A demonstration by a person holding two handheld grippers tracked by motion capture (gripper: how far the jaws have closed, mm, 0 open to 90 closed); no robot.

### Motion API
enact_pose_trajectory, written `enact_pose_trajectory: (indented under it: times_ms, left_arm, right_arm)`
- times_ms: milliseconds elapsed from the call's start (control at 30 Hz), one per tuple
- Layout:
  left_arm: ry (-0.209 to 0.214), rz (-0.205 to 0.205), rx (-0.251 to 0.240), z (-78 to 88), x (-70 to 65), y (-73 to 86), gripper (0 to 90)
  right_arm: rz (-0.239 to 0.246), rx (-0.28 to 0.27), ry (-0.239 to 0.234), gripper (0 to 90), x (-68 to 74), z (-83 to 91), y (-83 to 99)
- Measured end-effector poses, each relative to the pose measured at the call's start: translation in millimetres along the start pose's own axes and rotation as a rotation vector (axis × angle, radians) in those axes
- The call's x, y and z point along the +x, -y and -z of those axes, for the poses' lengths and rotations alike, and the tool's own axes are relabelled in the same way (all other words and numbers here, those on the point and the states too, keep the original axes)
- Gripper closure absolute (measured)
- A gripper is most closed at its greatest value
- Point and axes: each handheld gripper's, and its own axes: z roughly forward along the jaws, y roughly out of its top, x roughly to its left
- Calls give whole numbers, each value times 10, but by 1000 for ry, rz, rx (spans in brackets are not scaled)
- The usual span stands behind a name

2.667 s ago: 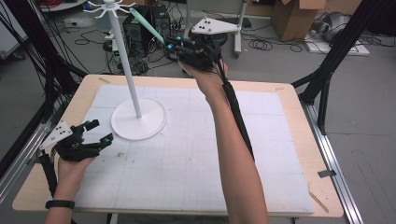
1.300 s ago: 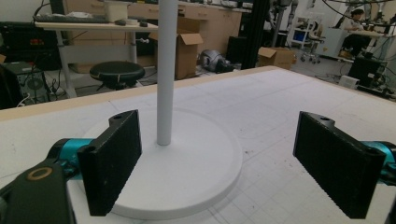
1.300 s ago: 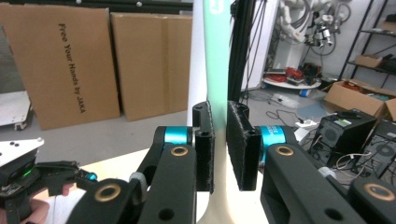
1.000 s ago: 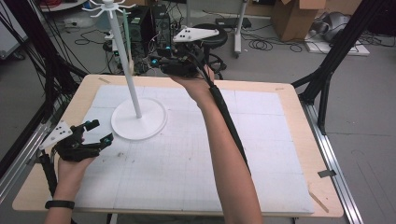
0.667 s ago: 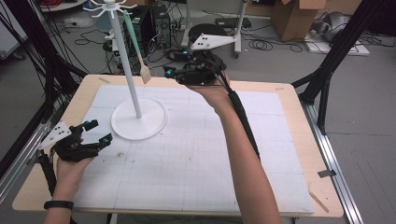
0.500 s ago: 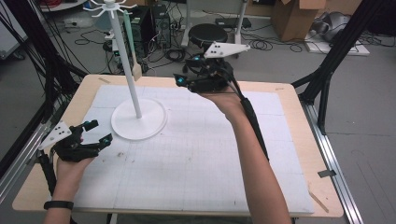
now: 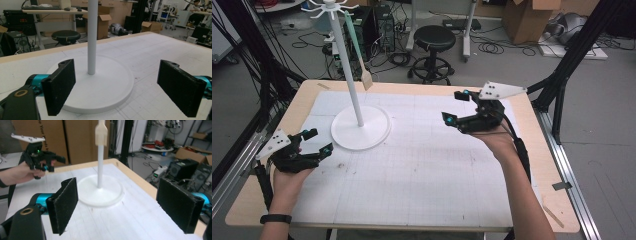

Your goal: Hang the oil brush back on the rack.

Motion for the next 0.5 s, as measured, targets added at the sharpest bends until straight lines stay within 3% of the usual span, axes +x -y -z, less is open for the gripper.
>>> enact_pose_trajectory:
  times_ms: [100, 233, 500]
  left_arm:
    - [-8, 2, 0, -6, 14, 4, 158]
    - [-9, 6, -12, -36, 14, -5, 158]
    - [-5, -21, -30, -67, -3, -47, 159]
  right_arm:
    - [-32, -5, 16, 162, -4, 173, 203]
    - [-75, -56, 10, 161, 11, 380, 480]
    - [-110, -25, 48, 158, 42, 623, 979]
